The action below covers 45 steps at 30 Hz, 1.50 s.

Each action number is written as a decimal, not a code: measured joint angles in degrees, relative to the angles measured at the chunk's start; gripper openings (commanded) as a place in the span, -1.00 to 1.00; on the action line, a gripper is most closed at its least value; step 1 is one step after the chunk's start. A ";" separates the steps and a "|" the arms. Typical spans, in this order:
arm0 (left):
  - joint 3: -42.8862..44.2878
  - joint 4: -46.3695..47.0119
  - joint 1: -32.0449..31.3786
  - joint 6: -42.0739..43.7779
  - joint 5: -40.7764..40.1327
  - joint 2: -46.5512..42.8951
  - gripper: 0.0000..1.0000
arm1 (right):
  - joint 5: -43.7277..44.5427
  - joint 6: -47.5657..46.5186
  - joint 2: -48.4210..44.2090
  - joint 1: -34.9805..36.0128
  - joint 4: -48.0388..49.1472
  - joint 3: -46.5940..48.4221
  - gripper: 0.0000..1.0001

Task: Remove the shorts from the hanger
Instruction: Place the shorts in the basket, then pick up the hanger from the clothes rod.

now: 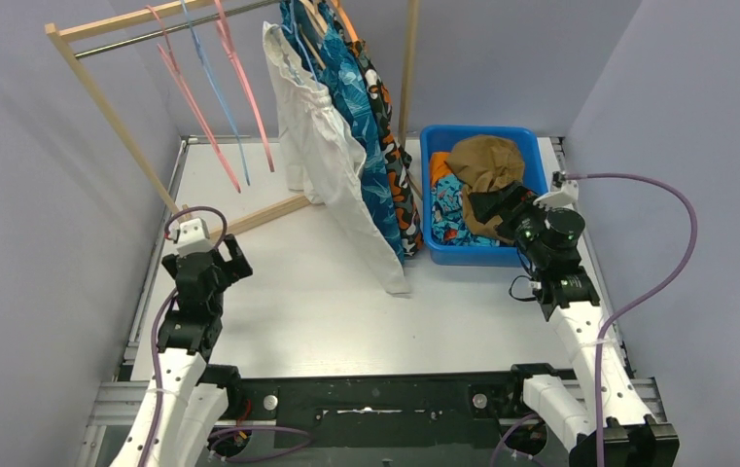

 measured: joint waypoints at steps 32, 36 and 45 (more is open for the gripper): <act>1.38 2.62 1.95 1.81 7.80 -14.73 0.95 | 9.33 -13.31 12.66 38.95 -10.03 20.24 0.55; 0.96 3.06 1.73 2.71 8.15 -12.83 0.95 | 14.56 -16.83 16.98 43.65 -14.05 26.67 0.48; 0.74 2.03 1.70 3.37 7.04 -9.53 0.95 | 24.46 -24.00 28.57 48.39 -18.67 43.74 0.43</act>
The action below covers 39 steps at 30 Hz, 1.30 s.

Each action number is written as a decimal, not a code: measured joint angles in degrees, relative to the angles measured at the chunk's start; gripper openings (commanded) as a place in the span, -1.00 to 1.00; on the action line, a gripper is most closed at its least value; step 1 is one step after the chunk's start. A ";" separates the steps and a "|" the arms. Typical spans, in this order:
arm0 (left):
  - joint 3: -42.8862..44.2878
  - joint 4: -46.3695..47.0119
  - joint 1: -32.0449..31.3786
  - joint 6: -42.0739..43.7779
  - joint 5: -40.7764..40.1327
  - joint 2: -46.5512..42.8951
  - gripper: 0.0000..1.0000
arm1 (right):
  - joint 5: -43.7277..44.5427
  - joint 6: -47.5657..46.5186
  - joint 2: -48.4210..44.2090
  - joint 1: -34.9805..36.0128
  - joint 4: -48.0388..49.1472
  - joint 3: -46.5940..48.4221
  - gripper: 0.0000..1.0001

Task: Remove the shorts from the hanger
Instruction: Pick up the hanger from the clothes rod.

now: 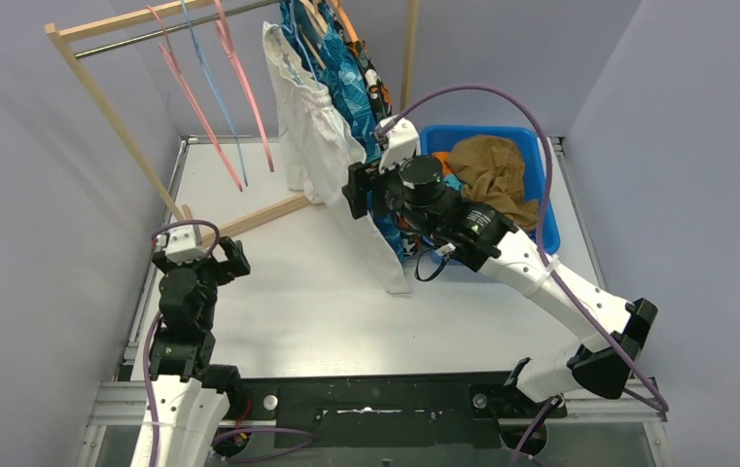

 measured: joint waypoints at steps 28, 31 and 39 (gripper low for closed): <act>0.24 -2.40 -0.02 -0.09 -3.61 5.90 0.95 | -0.22 -12.92 30.60 -1.90 -13.81 44.63 -0.43; 0.22 -2.40 -0.02 -0.09 -3.61 5.92 0.95 | -0.59 -12.72 30.62 -1.90 -13.90 44.63 -0.28; 0.22 -2.40 -0.02 -0.09 -3.58 6.08 0.95 | -1.75 -12.76 30.64 -3.56 -13.92 44.70 -0.05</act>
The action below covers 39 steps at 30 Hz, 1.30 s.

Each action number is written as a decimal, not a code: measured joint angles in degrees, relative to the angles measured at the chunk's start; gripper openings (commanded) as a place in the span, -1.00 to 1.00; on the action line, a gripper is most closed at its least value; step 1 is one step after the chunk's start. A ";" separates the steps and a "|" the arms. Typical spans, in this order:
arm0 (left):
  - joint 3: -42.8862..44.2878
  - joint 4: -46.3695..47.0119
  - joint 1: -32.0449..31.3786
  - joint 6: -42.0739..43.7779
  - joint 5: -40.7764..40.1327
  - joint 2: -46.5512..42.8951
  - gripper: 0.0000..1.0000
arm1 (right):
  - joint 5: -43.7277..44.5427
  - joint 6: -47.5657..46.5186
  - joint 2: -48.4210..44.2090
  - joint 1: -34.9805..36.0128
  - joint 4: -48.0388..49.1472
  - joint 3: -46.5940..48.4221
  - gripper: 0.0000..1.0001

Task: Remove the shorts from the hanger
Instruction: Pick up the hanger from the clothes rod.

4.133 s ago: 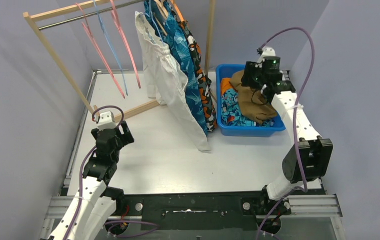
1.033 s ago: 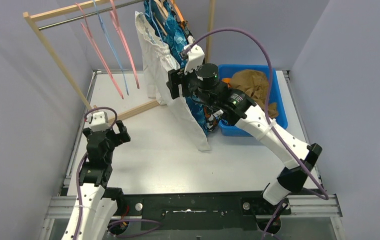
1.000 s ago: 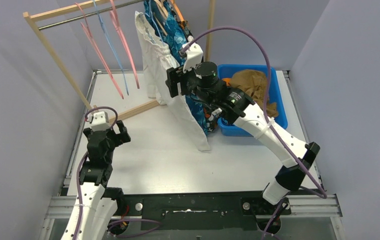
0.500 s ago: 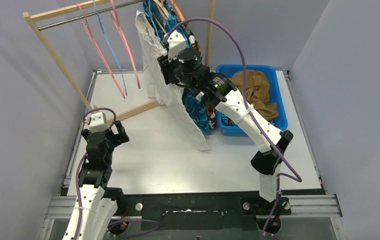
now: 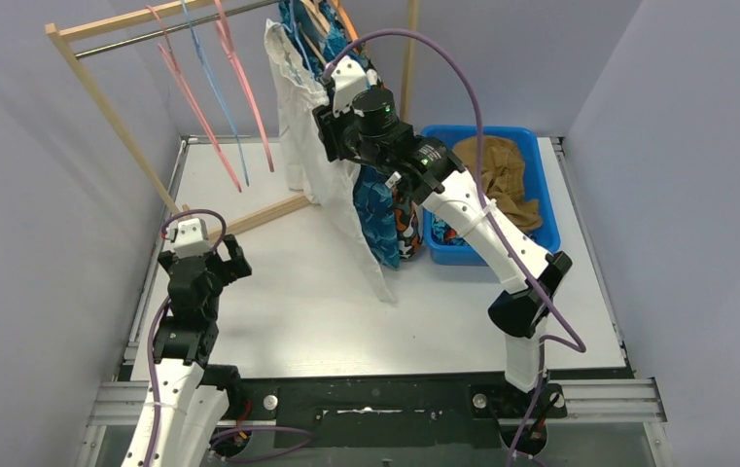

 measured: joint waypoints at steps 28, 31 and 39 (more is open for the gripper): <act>0.00 0.02 0.00 0.00 0.02 0.96 0.95 | 4.00 1.14 2.91 -1.25 14.23 -4.68 -1.00; 0.00 0.02 0.00 0.00 0.02 0.98 0.95 | 5.70 1.11 2.60 -0.76 18.71 -7.13 -1.00; 0.00 0.02 0.00 0.00 0.02 0.98 0.95 | 8.50 1.18 2.01 0.26 27.87 -12.00 -1.00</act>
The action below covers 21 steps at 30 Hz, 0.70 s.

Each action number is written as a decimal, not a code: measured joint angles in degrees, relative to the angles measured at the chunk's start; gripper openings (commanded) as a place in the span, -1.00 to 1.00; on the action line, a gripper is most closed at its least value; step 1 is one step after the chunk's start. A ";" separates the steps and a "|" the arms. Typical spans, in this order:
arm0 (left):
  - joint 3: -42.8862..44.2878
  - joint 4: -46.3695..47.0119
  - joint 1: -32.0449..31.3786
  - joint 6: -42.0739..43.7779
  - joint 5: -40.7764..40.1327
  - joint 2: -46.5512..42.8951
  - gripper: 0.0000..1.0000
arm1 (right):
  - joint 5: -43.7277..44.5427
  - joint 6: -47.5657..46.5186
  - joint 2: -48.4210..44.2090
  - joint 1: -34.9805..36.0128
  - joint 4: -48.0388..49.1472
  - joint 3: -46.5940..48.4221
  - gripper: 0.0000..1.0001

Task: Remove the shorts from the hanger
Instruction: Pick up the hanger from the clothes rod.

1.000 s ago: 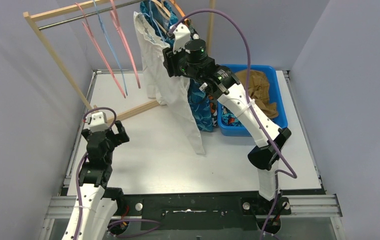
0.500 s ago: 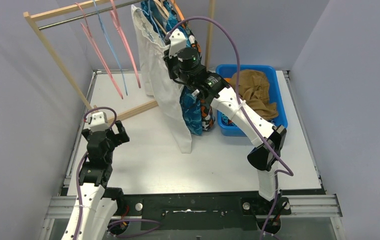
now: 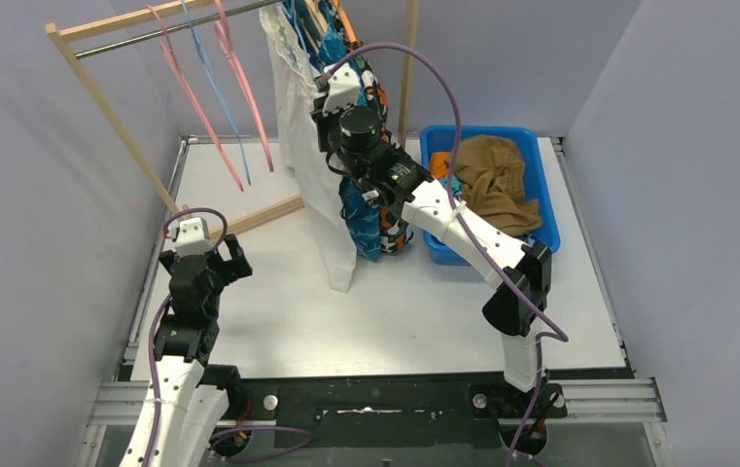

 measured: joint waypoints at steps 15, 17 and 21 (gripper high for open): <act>0.00 0.00 0.00 -0.02 -0.02 0.09 0.95 | 0.66 -0.79 -6.54 1.46 3.17 -5.38 -1.00; 0.00 0.02 0.00 -0.02 -0.02 0.11 0.95 | 0.26 -0.59 -9.27 1.77 3.02 -9.20 -1.00; 0.00 0.02 0.00 0.00 0.00 0.15 0.95 | -1.68 0.26 -15.21 2.19 2.89 -16.74 -1.00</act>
